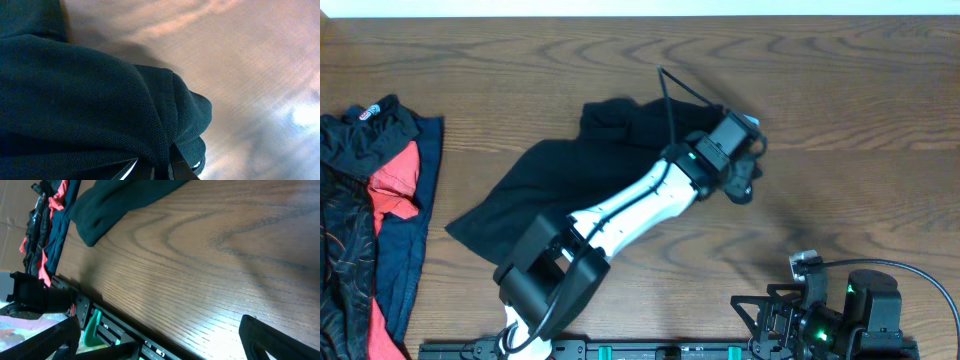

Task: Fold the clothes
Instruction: 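Drag the black garment to the table center and release it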

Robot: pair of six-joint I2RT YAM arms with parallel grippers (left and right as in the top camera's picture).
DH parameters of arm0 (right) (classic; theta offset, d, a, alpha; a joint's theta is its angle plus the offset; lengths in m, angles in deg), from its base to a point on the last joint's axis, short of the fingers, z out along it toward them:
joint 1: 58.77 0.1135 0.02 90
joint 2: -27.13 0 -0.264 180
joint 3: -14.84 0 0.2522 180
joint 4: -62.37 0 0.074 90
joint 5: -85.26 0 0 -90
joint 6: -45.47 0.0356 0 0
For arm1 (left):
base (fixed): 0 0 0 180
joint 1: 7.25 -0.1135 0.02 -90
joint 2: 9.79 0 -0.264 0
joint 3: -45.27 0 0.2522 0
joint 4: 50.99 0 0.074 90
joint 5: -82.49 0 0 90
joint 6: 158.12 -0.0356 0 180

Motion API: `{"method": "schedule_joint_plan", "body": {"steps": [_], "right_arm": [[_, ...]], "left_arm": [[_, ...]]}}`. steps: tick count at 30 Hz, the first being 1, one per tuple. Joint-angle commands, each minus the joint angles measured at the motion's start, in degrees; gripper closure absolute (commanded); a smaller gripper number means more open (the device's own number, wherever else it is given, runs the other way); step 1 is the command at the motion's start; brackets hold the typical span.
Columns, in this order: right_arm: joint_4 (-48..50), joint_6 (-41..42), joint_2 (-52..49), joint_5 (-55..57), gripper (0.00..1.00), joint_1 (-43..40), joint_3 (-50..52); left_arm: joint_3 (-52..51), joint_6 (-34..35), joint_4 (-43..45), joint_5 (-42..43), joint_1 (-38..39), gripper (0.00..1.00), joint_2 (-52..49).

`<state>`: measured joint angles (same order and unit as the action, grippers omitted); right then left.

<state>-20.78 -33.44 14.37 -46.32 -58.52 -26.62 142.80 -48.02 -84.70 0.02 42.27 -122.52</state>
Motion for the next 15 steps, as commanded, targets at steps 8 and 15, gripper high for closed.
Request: {"method": "schedule_joint_plan", "body": {"steps": [8,15], "right_arm": [[-0.07,-0.87,-0.02,-0.66,0.01,0.57,-0.85],[-1.64,-0.87,-0.02,-0.68,0.01,0.57,-0.85]], "left_arm": [[1.03,-2.64,-0.11,-0.07,10.73,0.94,0.63],[1.03,-1.57,-1.86,-0.92,5.97,0.91,0.63]]}}
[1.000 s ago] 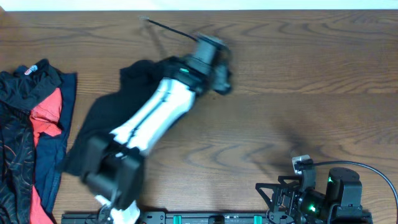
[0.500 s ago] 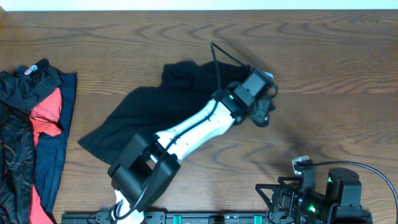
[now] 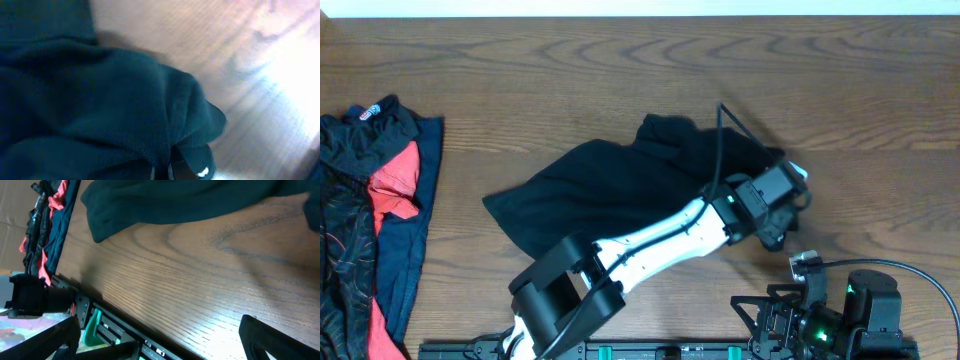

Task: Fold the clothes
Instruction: 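Drag the black garment to the table center and release it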

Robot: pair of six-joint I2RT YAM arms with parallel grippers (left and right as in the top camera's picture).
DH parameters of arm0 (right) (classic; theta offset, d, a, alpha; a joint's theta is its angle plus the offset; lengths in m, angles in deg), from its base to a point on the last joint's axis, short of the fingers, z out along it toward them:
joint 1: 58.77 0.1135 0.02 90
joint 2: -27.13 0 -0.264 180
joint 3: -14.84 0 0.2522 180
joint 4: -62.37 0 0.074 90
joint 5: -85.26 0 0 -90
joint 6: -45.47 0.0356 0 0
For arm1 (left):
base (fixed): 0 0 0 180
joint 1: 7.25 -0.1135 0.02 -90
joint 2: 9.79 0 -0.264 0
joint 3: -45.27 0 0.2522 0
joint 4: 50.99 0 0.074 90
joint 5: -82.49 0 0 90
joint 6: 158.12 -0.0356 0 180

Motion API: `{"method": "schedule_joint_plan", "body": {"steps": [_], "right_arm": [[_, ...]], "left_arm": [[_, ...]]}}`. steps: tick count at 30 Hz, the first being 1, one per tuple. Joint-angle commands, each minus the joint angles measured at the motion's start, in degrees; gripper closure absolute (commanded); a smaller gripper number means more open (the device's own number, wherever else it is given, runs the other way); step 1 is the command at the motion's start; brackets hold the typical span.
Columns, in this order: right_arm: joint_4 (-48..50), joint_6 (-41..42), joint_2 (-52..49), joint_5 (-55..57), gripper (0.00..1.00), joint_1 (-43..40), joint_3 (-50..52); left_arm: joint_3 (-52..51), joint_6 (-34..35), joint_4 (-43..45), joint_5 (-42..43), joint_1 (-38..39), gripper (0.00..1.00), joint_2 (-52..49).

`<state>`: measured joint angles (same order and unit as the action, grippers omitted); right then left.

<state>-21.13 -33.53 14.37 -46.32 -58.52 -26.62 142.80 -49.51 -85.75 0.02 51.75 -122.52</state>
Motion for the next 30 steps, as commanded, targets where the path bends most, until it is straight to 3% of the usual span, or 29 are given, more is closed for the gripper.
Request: {"method": "schedule_joint_plan", "body": {"steps": [1,2,5,12,24,26,30], "right_arm": [[-1.49,-0.79,-0.02,-0.66,0.01,0.57,-0.85],[-1.64,-0.79,-0.02,-0.66,0.01,0.57,-0.85],[-1.64,-0.79,-0.02,-0.66,0.01,0.57,-0.85],[-1.66,-0.81,-0.02,-0.59,0.01,0.57,-0.85],[-1.95,-0.79,-0.02,2.78,0.01,0.57,-0.85],[-1.27,-0.76,-0.02,4.20,0.01,0.57,-0.85],[-1.44,2.19,-0.02,10.88,0.01,0.55,-0.85]], "left_arm": [[1.03,0.02,-1.07,-0.90,-4.50,0.75,0.63],[1.03,0.13,-1.55,-0.92,-5.70,0.22,0.63],[1.03,0.15,-2.14,-0.94,-8.55,0.00,0.63],[3.19,0.11,-4.37,-1.11,-17.25,0.02,2.10],[7.34,-0.31,-20.11,-0.79,-36.57,0.01,11.23],[7.32,-0.31,-24.13,0.35,-40.26,0.20,12.07],[7.10,-0.33,-31.45,1.51,-46.66,0.23,12.33]]}}
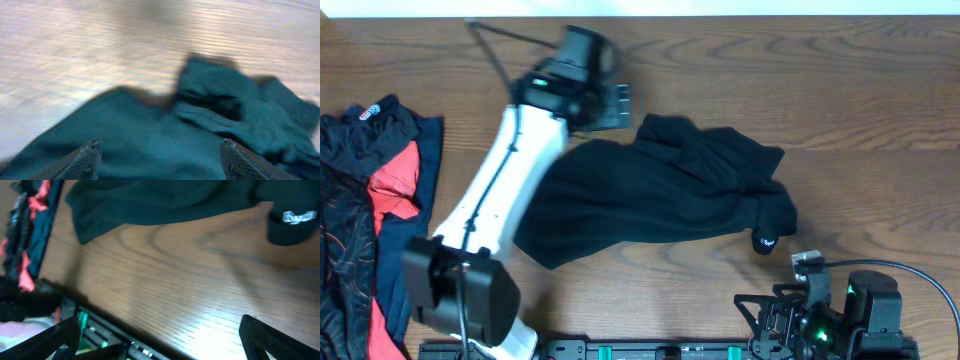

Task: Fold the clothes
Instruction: 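Drag the black garment to the table center and release it, then grasp the right end of the black garment with the right gripper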

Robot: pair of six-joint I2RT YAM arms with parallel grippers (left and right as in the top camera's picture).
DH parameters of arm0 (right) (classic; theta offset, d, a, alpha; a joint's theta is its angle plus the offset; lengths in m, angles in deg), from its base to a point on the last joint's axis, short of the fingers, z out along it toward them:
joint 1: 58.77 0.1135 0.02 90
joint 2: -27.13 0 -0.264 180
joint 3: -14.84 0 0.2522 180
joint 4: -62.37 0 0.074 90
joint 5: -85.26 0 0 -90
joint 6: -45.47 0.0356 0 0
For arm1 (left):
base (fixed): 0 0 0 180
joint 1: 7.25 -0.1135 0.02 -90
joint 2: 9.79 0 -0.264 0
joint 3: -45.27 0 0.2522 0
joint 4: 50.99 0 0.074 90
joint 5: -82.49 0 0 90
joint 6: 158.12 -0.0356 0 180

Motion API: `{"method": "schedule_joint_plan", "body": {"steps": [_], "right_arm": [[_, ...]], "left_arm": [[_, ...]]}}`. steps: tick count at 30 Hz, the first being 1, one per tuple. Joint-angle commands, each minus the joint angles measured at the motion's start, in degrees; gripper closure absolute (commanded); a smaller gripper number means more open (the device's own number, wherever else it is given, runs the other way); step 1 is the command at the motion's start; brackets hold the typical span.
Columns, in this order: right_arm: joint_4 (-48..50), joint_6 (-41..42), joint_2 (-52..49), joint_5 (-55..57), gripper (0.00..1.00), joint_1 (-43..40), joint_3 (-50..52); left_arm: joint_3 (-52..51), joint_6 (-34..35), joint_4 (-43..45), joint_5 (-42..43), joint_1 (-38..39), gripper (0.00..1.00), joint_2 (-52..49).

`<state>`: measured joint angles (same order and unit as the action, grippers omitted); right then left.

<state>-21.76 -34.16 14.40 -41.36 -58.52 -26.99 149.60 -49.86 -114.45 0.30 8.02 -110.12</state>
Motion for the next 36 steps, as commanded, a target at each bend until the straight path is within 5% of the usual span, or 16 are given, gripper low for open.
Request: {"method": "schedule_joint_plan", "body": {"steps": [1,11,20,27,36], "right_arm": [[-0.74,3.41,-0.04,7.13,0.01,0.55,-0.48],[-0.28,4.59,-7.04,8.20,0.01,0.57,-0.48],[2.51,1.09,-35.95,7.82,0.01,0.57,-2.60],[2.69,-3.80,-55.98,4.07,0.01,0.57,-13.46],[3.78,-4.15,-59.08,4.52,0.01,0.57,-22.82]], "left_arm": [[0.02,-0.04,-4.04,1.20,-4.17,0.23,-0.04],[-1.86,-0.68,-8.57,3.93,-10.01,0.25,-0.04],[-5.31,-1.53,-9.42,3.96,-8.98,0.33,0.17],[-9.81,-2.16,-7.15,3.32,-9.09,0.34,2.16],[-12.68,-3.45,-5.53,3.10,-9.33,0.34,7.45]]}}
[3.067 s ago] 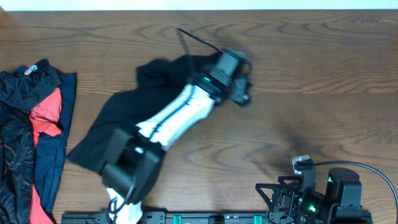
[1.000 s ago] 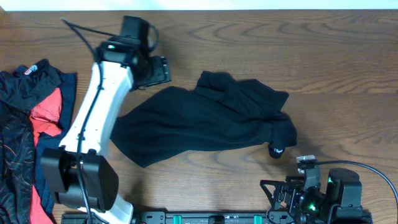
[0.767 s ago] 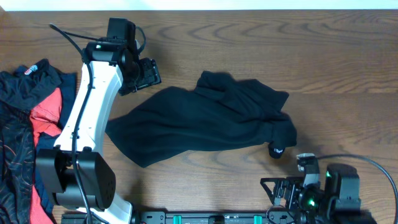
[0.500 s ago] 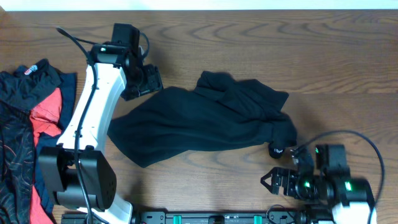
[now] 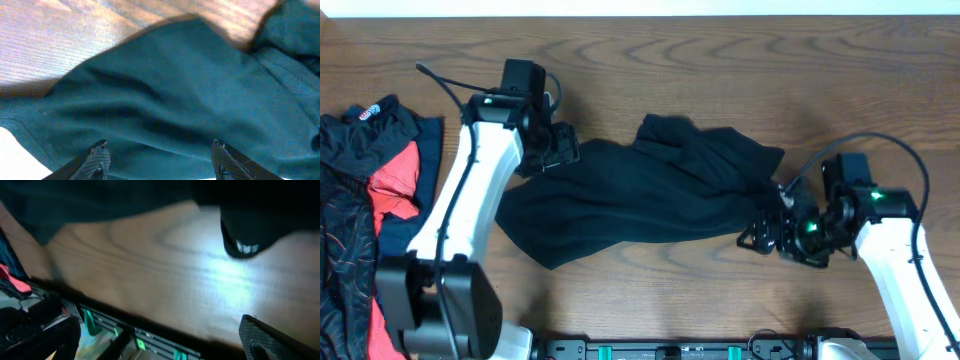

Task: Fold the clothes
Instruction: 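Grasp the right end of the black garment with the right gripper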

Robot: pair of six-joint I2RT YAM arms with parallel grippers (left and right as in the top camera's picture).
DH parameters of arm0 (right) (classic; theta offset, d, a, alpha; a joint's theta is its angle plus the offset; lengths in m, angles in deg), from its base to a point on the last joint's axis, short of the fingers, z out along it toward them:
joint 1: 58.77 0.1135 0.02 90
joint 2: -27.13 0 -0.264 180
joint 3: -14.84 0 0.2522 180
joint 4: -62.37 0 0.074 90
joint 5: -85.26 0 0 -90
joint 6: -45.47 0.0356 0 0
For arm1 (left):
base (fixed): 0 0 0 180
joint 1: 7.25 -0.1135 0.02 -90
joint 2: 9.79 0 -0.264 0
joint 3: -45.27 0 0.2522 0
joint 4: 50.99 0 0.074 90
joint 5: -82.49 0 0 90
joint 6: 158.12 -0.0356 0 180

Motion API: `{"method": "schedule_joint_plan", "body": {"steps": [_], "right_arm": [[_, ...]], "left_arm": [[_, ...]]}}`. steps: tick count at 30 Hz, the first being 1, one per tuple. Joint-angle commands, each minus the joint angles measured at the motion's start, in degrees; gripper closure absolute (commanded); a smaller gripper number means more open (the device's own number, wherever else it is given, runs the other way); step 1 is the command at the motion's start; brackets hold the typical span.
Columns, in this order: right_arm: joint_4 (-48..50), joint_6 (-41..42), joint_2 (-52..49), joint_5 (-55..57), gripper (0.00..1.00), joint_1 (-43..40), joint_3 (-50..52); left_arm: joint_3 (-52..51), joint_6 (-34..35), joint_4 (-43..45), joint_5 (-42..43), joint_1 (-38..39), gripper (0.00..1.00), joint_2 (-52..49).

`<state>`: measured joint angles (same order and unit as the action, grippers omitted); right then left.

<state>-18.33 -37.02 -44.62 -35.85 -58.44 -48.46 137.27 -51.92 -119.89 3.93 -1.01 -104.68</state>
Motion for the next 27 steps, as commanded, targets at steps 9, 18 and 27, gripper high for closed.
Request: {"method": "schedule_joint_plan", "body": {"steps": [9,18,27], "right_arm": [[3.10,1.57,-0.07,-0.94,0.01,0.39,2.78],[12.15,6.25,-0.11,1.16,0.01,0.37,10.99],[14.08,8.81,-0.15,26.45,0.01,0.35,10.93]], "left_arm": [[-1.29,-2.54,-1.38,0.59,-6.21,0.34,2.45],[-2.16,-4.17,-0.96,3.15,-7.78,0.34,2.45],[-2.16,-4.22,0.50,5.42,-7.78,0.34,2.45]]}}
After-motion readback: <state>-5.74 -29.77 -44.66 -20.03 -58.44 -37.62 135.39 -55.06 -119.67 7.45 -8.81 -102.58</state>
